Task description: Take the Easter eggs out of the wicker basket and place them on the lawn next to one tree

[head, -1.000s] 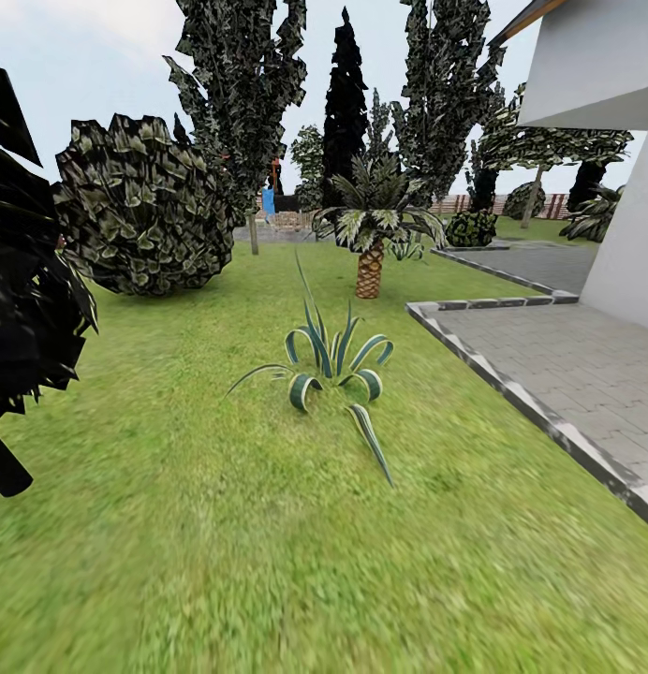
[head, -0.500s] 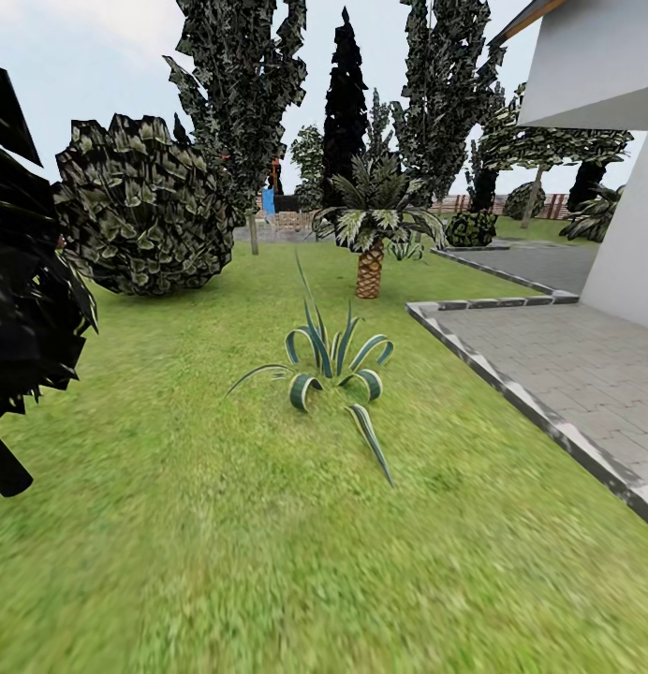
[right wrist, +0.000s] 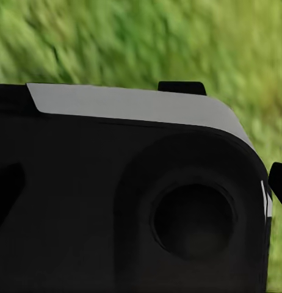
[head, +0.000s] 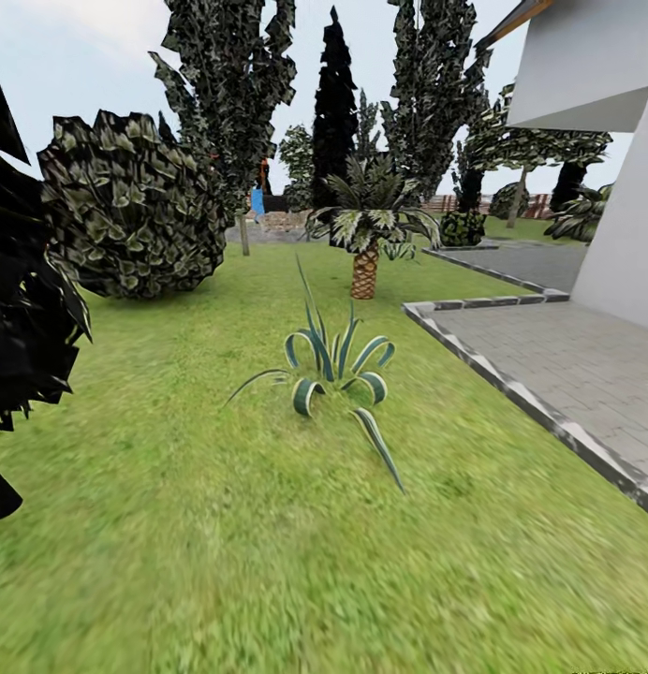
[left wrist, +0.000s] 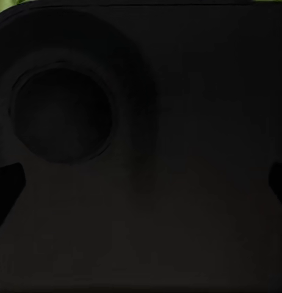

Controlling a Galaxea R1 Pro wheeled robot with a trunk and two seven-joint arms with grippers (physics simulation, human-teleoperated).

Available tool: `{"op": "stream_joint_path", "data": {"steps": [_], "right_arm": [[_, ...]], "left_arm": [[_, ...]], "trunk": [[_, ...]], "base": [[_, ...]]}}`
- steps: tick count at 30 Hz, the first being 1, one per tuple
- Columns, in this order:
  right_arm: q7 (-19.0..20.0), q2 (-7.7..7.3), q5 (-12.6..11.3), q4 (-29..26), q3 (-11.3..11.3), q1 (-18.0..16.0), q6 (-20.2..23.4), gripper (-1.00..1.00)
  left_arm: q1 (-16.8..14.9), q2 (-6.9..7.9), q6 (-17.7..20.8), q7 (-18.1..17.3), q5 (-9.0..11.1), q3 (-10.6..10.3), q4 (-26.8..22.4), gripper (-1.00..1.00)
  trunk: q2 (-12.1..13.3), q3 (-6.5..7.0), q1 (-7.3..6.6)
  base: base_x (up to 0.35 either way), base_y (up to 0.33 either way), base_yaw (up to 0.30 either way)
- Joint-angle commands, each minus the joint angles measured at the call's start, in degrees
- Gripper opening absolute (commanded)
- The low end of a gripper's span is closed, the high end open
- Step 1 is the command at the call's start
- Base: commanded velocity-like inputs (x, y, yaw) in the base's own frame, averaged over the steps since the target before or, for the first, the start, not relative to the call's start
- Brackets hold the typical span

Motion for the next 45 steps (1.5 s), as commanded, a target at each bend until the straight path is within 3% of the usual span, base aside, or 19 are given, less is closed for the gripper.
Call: {"op": "stream_joint_path", "data": {"steps": [1, 19, 45], "right_arm": [[0.0, 0.00, 0.0, 0.1, 0.0, 0.0, -0.2, 1.00], [0.0, -0.07, 0.0, 0.1, 0.0, 0.0, -0.3, 1.00], [0.0, -0.08, 0.0, 0.1, 0.0, 0.0, -0.4, 1.00]], "left_arm": [[0.0, 0.00, 0.0, -0.2, 0.2, 0.0, -0.1, 1.00], [0.0, 0.00, 0.0, 0.1, 0.2, 0.0, -0.1, 1.00], [0.0, 0.00, 0.0, 0.1, 0.3, 0.0, -0.1, 1.00]], "trunk": [[0.0, -0.04, 0.02], [0.0, 0.31, 0.02], [0.0, 1.43, 0.02]], "base": [[0.197, 0.270, -0.235], [0.243, 0.175, -0.252], [0.239, 0.009, -0.248]]}}
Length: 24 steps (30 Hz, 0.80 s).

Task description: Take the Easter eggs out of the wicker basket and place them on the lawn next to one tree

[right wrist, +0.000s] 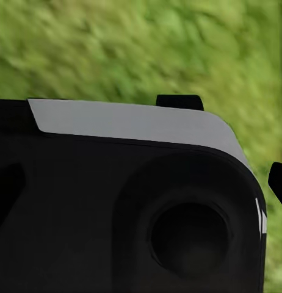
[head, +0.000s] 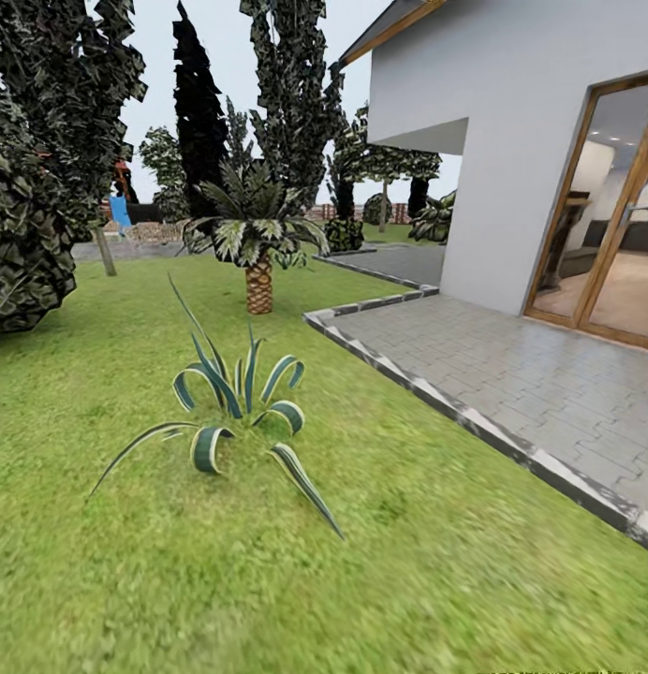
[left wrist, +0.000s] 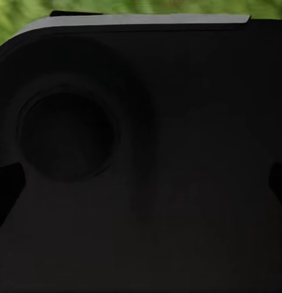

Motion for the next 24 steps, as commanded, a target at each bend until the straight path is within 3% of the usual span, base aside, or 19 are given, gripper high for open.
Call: {"op": "stream_joint_path", "data": {"steps": [1, 24], "right_arm": [[0.0, 0.00, 0.0, 0.1, 0.0, 0.0, -0.2, 1.00], [0.0, 0.01, 0.0, 0.1, 0.0, 0.0, -0.2, 1.00]], "left_arm": [[0.0, 0.00, 0.0, -0.2, 0.3, 0.0, -0.1, 1.00], [0.0, 0.00, 0.0, -0.3, 0.2, 0.0, -0.1, 1.00]], "trunk": [[0.0, 0.01, 0.00], [0.0, 1.21, 0.00]], "base": [[0.049, 0.000, -0.235], [0.006, 0.000, -0.227]]}}
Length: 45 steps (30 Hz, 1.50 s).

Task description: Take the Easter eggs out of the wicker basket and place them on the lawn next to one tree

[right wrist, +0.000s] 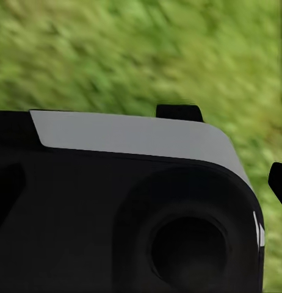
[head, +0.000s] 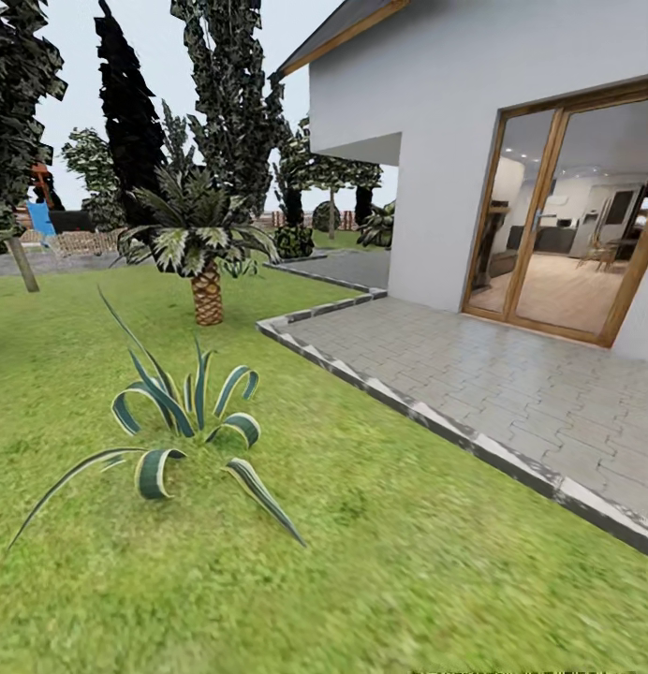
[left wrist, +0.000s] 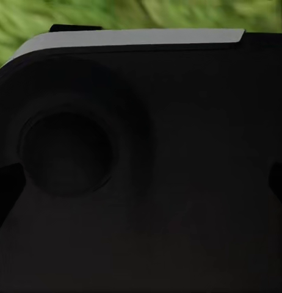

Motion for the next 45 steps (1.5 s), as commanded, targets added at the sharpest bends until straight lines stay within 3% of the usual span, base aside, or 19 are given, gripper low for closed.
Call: {"op": "stream_joint_path", "data": {"steps": [1, 19, 31, 45], "right_arm": [[0.0, 0.00, 0.0, 0.1, 0.0, 0.0, -0.2, 1.00], [0.0, 0.00, 0.0, 0.1, 0.0, 0.0, -0.2, 1.00], [0.0, 0.00, 0.0, 0.1, 0.0, 0.0, -0.2, 1.00], [0.0, 0.00, 0.0, 0.1, 0.0, 0.0, -0.2, 1.00]], "left_arm": [[0.0, 0.00, 0.0, -0.2, 0.2, 0.0, -0.1, 1.00], [0.0, 0.00, 0.0, -0.3, 0.2, -0.1, -0.1, 1.00], [0.0, 0.00, 0.0, -0.3, 0.1, -0.1, -0.1, 1.00], [0.0, 0.00, 0.0, -0.3, 0.1, -0.2, -0.1, 1.00]], "trunk": [[0.0, 0.01, 0.00], [0.0, 0.95, 0.00], [0.0, 1.51, 0.00], [0.0, 1.58, 0.00]], "base": [[0.000, 0.000, -0.224], [0.000, 0.035, -0.224], [0.000, 0.243, -0.199], [0.000, 0.287, -0.019]]}}
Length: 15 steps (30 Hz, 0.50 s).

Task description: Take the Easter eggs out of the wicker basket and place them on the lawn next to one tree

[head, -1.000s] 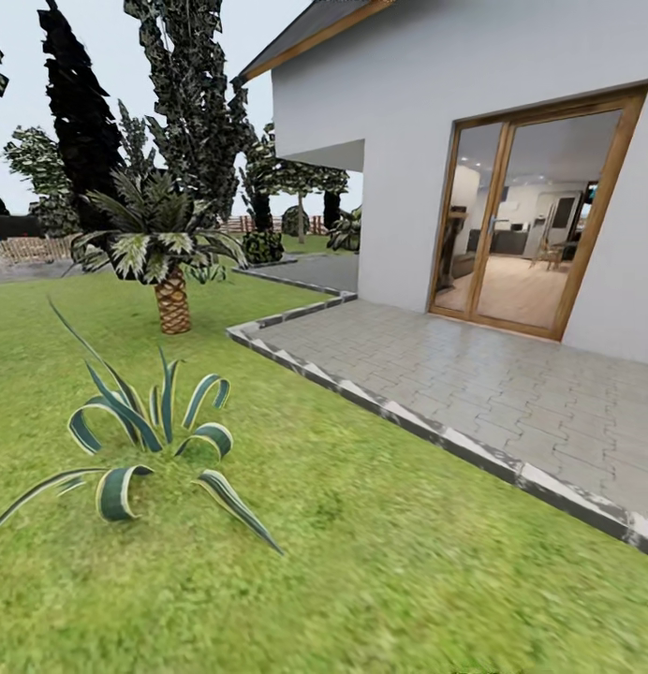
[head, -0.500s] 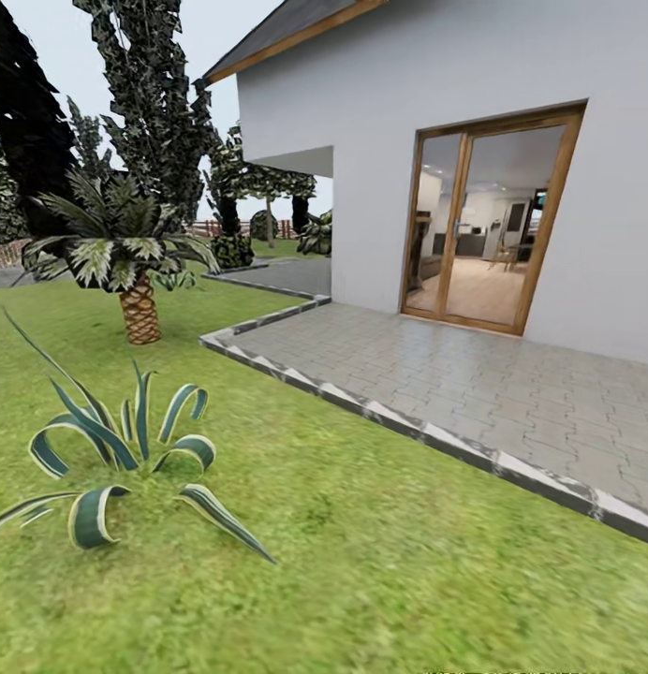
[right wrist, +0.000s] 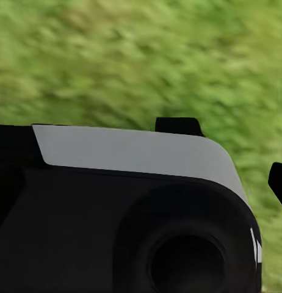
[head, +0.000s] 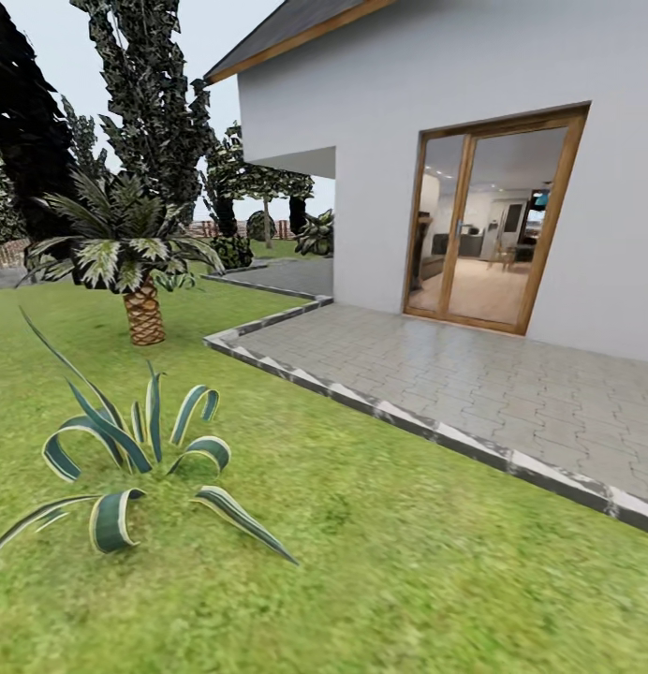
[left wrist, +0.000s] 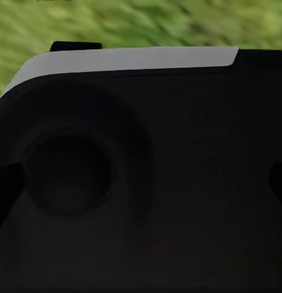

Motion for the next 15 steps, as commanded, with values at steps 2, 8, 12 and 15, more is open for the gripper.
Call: {"op": "stream_joint_path", "data": {"steps": [2, 8, 12, 15], "right_arm": [[0.0, 0.00, 0.0, 0.1, 0.0, 0.0, -0.2, 1.00], [0.0, 0.00, 0.0, 0.1, 0.0, 0.0, -0.2, 1.00], [0.0, 0.00, 0.0, 0.1, 0.0, 0.0, -0.2, 1.00], [0.0, 0.00, 0.0, 0.1, 0.0, 0.0, -0.2, 1.00]], "left_arm": [[0.0, 0.00, 0.0, -0.2, 0.2, 0.0, -0.1, 1.00], [0.0, 0.00, 0.0, -0.2, 0.2, 0.0, -0.1, 1.00], [0.0, 0.00, 0.0, -0.2, 0.2, 0.0, -0.1, 1.00], [0.0, 0.00, 0.0, -0.2, 0.2, 0.0, -0.1, 1.00]], "trunk": [[0.0, -0.04, 0.00], [0.0, -0.04, 0.00], [0.0, 0.06, 0.00], [0.0, 0.19, 0.00]], "base": [[0.000, 0.222, -0.001], [0.000, 0.165, -0.001], [0.000, 0.137, -0.072], [0.000, 0.059, -0.156]]}}
